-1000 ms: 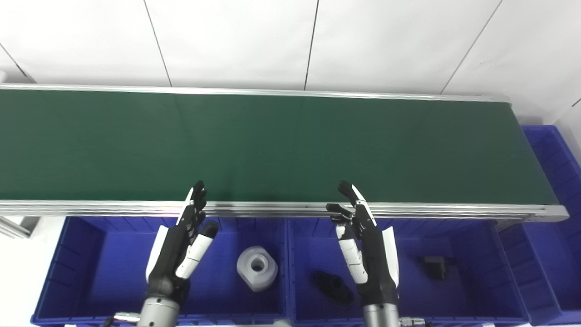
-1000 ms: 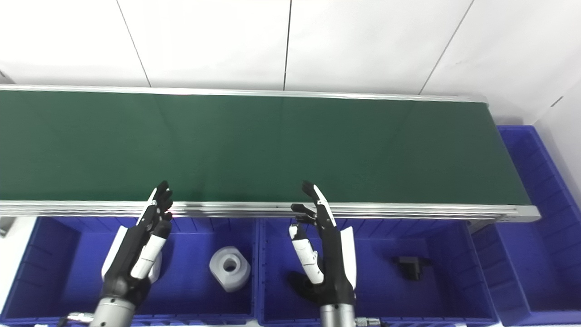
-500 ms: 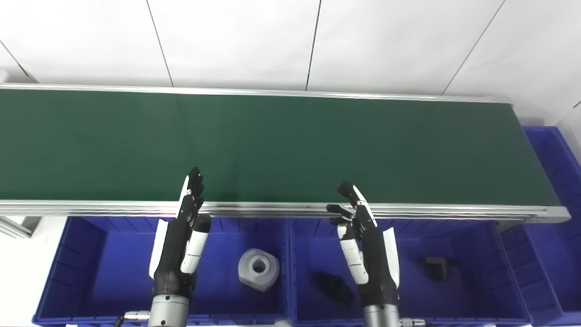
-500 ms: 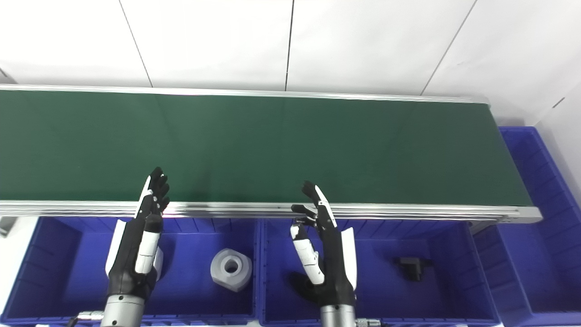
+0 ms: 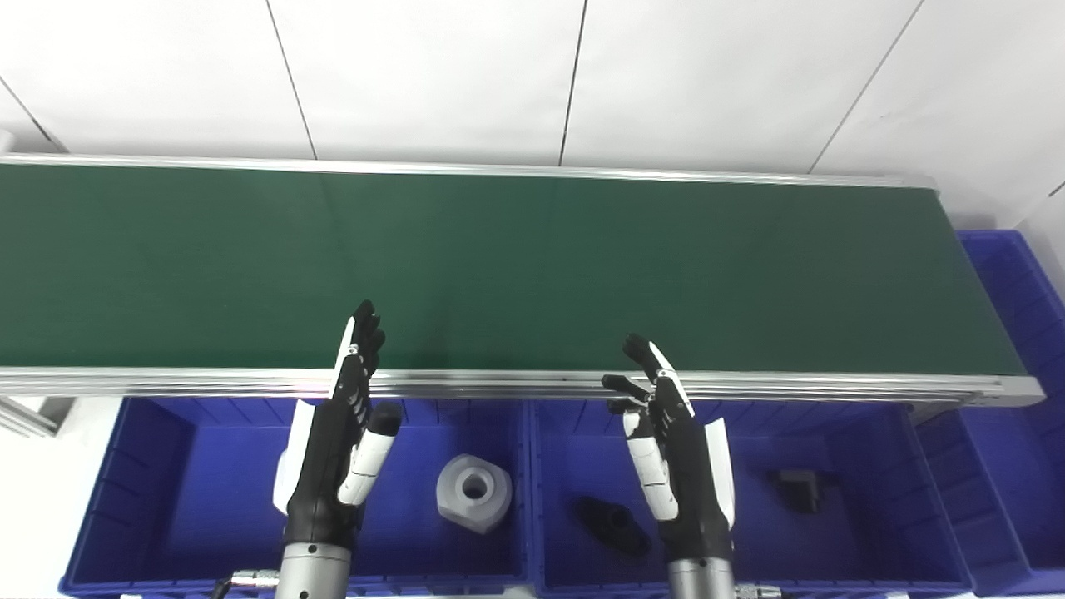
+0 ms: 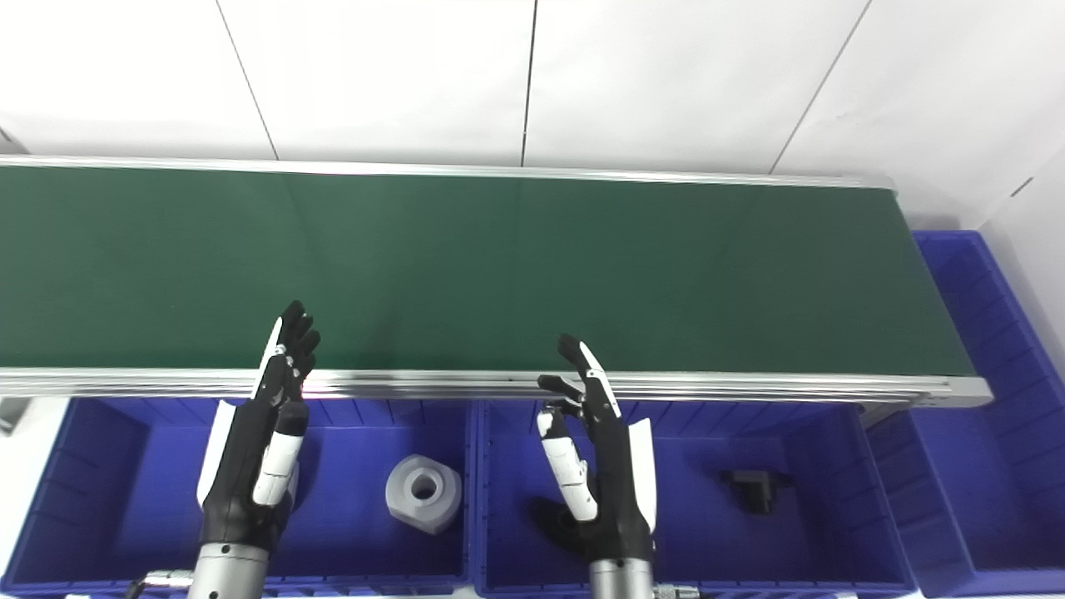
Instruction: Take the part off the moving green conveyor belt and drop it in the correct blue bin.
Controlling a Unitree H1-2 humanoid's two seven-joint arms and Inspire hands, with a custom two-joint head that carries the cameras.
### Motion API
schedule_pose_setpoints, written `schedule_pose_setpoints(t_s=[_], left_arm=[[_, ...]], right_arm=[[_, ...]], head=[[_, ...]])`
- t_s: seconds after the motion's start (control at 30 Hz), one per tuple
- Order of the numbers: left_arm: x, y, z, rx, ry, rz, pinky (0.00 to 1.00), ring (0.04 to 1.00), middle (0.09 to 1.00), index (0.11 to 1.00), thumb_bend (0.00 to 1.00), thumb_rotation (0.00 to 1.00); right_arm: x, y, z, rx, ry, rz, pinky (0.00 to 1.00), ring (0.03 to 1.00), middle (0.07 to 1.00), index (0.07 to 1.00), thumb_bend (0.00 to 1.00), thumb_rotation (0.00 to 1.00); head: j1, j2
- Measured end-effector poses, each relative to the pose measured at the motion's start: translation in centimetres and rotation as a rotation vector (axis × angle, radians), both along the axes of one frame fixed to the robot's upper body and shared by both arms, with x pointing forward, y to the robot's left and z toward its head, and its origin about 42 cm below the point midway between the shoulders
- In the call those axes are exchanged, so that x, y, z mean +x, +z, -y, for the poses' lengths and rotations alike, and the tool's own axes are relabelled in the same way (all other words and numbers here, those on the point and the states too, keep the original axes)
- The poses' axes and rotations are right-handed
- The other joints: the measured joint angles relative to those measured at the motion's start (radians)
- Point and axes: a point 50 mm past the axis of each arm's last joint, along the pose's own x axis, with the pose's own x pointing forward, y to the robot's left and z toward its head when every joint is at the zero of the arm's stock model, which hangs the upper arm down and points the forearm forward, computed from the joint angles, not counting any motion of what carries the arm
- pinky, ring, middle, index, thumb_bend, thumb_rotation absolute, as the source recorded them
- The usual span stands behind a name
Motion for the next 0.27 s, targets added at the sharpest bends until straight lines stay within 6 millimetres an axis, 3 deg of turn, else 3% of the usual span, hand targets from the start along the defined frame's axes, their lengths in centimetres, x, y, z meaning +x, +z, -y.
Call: schedule_pose_setpoints(t_s=[0.27], left_arm=[[-0.03, 0.03, 0.18, -0.003, -0.006, 0.001, 1.0, 0.972, 1.0, 1.0, 0.69, 0.93]], right_arm=[[-0.01, -0.01, 0.01, 0.003, 0.0, -0.001, 0.65, 0.737, 0.885, 0.887, 0.69, 1.0]], head=[[0.002, 0.002]])
